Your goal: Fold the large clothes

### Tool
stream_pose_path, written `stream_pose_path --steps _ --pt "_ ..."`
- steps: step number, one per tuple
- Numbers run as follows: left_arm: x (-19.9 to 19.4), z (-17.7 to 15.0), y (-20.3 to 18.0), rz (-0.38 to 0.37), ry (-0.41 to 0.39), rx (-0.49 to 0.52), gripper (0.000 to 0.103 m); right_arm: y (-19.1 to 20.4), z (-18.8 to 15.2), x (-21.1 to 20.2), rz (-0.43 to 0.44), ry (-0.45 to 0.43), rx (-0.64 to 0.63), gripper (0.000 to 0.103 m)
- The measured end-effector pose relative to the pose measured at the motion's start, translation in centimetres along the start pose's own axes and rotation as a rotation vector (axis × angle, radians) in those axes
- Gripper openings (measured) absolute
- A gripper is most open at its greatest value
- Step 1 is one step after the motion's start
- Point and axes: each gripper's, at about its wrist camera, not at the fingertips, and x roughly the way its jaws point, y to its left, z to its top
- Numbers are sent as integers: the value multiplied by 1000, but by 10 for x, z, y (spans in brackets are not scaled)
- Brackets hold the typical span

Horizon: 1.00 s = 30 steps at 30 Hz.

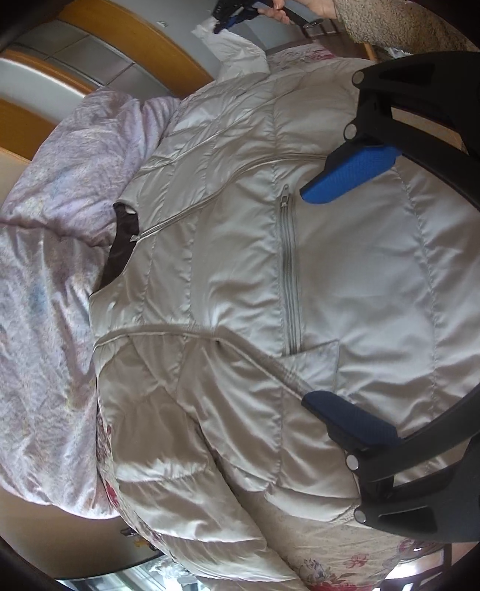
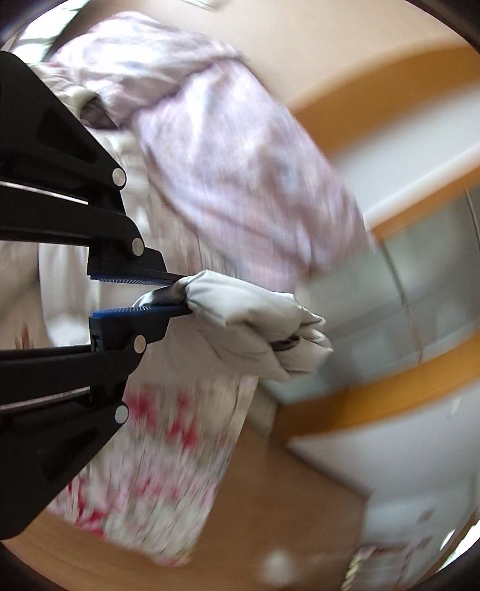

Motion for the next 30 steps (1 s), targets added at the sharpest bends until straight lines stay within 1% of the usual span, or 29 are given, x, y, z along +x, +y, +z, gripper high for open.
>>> stream_pose_path --steps 1,3,4,6,7,10,12,15,17,19,23,25,26,27,28,29,30 --pt "-2 0 4 -2 -8 -8 101 27 -3 -1 54 4 -51 11" --pt "-7 0 10 -1 -29 -22 101 65 -11 -6 129 19 -116 11" --pt "-10 0 13 1 -43 -28 101 90 -17 -7 182 34 -155 11" --pt "-15 -2 17 9 -69 -36 101 125 -31 -8 268 67 -199 11" --pt "-18 -2 20 10 -86 -41 101 137 -37 -9 305 84 -213 11" --pt "-22 -4 27 15 -111 -59 101 196 -67 -11 429 156 -292 11" --pt "-23 -3 30 20 -113 -68 101 222 -85 -9 486 209 -323 11" --pt "-25 -6 37 14 -126 -85 101 262 -125 -2 566 320 -373 11" --pt "-27 -8 40 12 -130 -91 101 284 -158 9 565 383 -443 11" --pt "-29 -9 43 21 -134 -92 101 300 -199 24 521 452 -533 11" --pt "-36 -13 47 43 -161 -86 101 306 -259 47 414 572 -654 13" --pt "-39 -14 50 57 -174 -88 101 304 -275 48 358 585 -734 15" --pt "-39 -14 51 60 -175 -89 101 305 -277 45 348 576 -767 24" --pt "-39 -14 52 59 -175 -90 101 306 -279 40 351 572 -801 48" --pt "-39 -13 53 56 -173 -91 101 308 -278 31 372 581 -824 60" --pt "-39 -12 54 53 -173 -93 101 309 -274 24 393 584 -828 78" --pt "-40 -12 54 51 -173 -93 101 310 -268 16 422 572 -824 79"
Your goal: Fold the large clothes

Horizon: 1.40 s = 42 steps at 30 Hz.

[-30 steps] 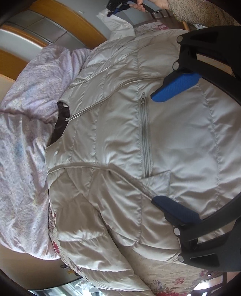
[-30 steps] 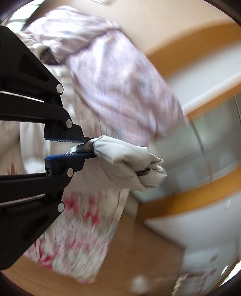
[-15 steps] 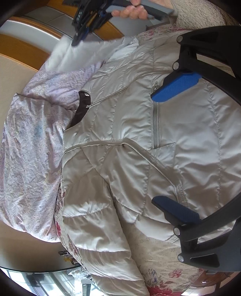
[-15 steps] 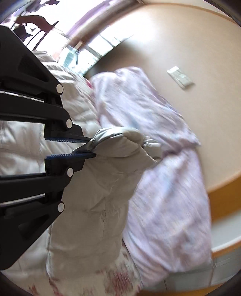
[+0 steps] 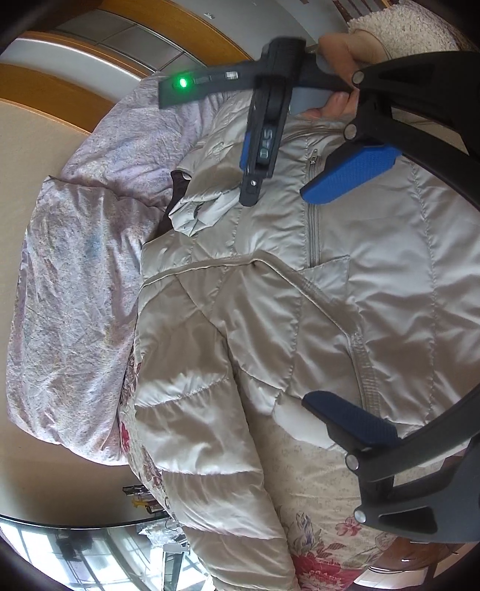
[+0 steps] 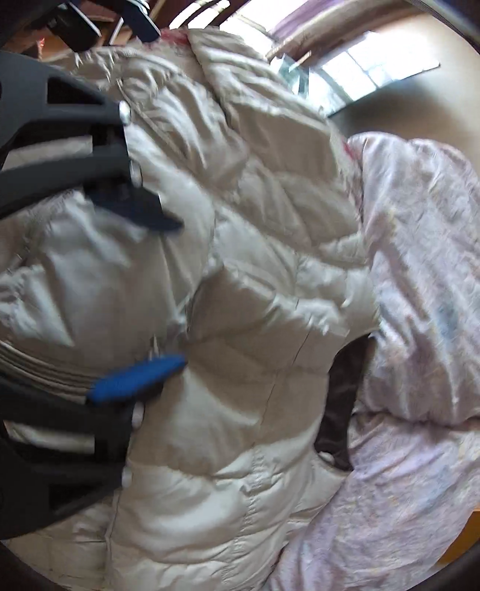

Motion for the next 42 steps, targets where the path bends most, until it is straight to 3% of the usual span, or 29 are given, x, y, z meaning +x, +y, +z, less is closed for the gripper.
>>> stream_pose_path --steps 2,4,6,9,11,15,23,33,42 --pt "-2 0 1 3 -12 1 101 -3 5 -22 -3 -93 5 78" --pt "-5 -1 1 21 -23 8 101 -20 15 -38 -90 -184 70 78" --pt "-7 -1 1 38 -35 14 101 -41 21 -40 -175 -204 151 77" --pt "-11 -2 5 44 -64 7 101 -74 24 -21 -277 -163 267 77" --pt "-12 -2 9 52 -70 -5 101 -91 18 13 -297 -30 323 80" --pt "-12 1 22 65 -48 -40 101 -72 11 39 -448 -52 225 83" --pt "-13 5 50 125 0 -116 101 -76 7 43 -438 -71 236 87" --pt "-18 9 129 255 25 -290 101 -83 6 43 -409 -81 255 90" --pt "-14 7 196 250 51 -495 100 -82 8 44 -408 -88 262 90"
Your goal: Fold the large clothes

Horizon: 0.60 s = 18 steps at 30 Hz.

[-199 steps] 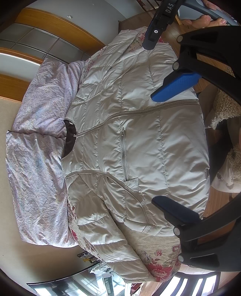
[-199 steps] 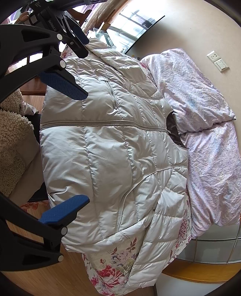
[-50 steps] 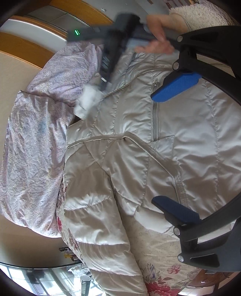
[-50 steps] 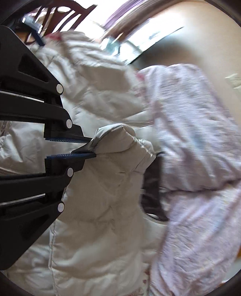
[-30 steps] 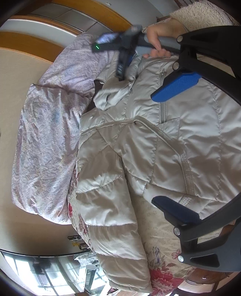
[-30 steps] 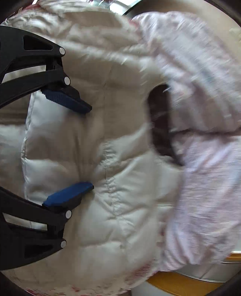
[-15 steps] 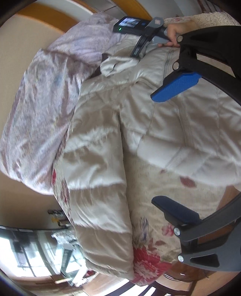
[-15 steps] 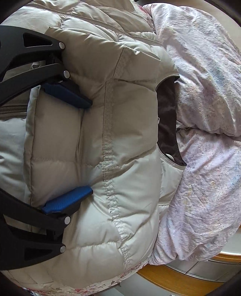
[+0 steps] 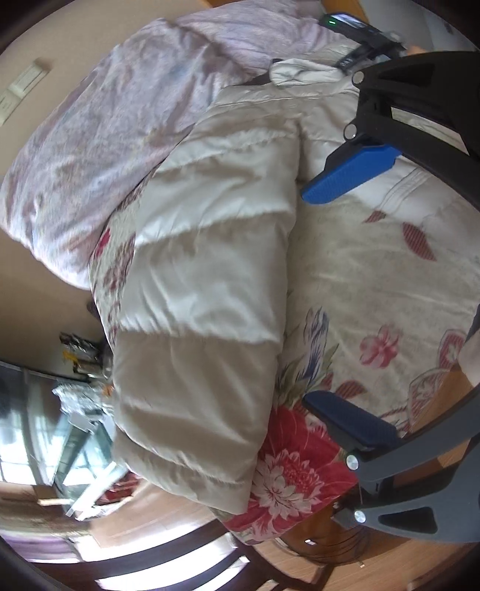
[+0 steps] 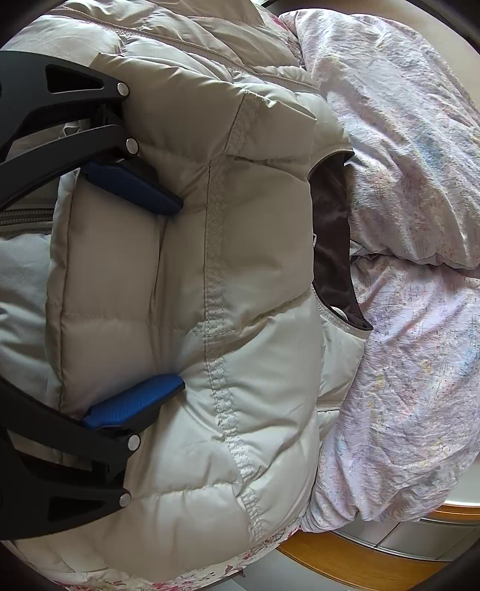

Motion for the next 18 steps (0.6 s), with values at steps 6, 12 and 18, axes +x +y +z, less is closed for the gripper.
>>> stream_pose_path --steps 6,12,18 --pt "9 12 31 2 -28 -144 91 -1 0 0 4 -2 5 90" --pt "12 23 58 -49 -85 -303 71 -1 1 0 15 -6 18 91" --pt "16 33 94 -111 -77 -447 20 -1 1 -1 17 -8 22 91"
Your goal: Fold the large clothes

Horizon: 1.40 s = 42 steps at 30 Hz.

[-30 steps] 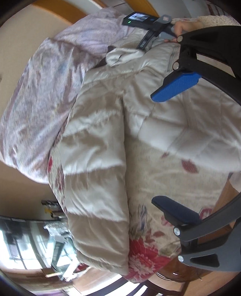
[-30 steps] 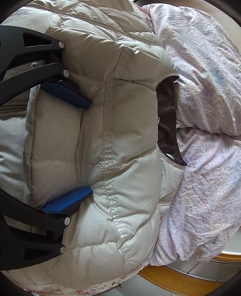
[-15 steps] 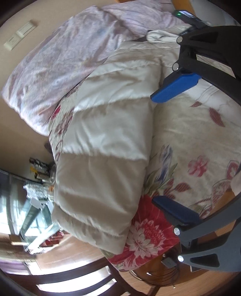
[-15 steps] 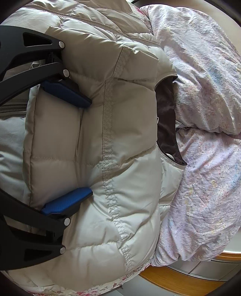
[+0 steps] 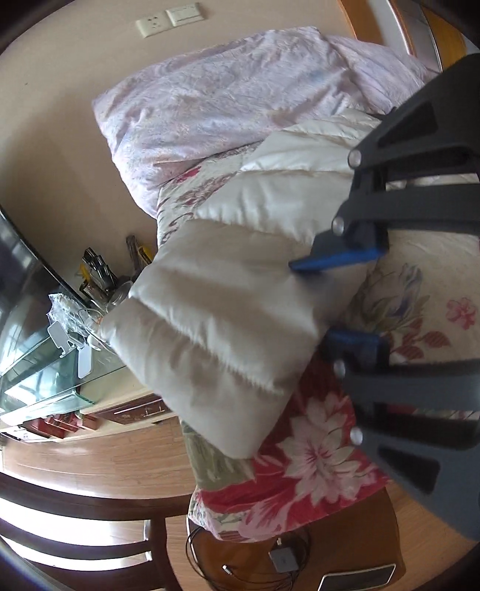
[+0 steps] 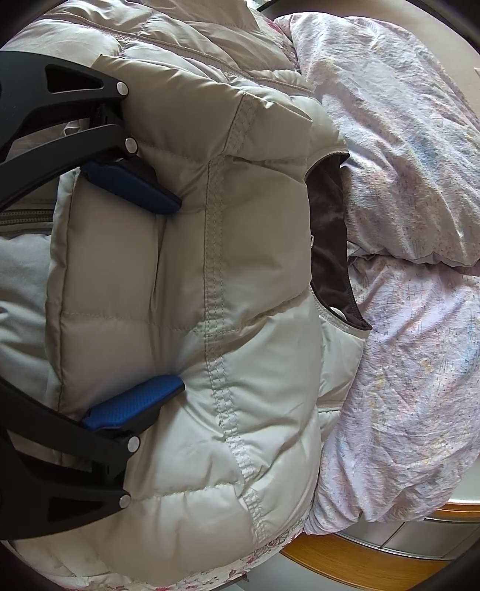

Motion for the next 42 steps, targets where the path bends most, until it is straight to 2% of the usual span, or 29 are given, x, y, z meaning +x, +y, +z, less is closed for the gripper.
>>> stream_pose_path --steps 4,7,9,15,20,25,29,32,37,42 --pt "-7 7 -11 6 -22 48 9 0 0 0 -2 -1 -1 91" --pt "-21 8 -42 12 -75 146 6 0 0 0 0 -2 1 91" --pt "-34 10 -66 -18 -108 208 6 0 0 0 1 -2 3 92" --pt "-68 -9 -171 -102 -186 438 5 0 1 0 8 -6 10 92" --pt "-79 -60 -261 -212 -183 647 5 0 1 -1 9 -6 11 93" --pt "-63 -143 -335 -337 -83 852 5 0 1 -1 14 -7 12 93" --pt "-36 -206 -366 -390 27 969 5 -8 0 -7 43 -33 47 93" --pt "-11 -247 -379 -399 116 1010 5 -23 0 -25 13 -97 88 93" --pt "14 -294 -382 -394 190 1078 6 -61 3 -50 -76 -194 213 93" --pt "29 -332 -375 -357 233 1167 7 -89 8 -57 -139 -234 307 93"
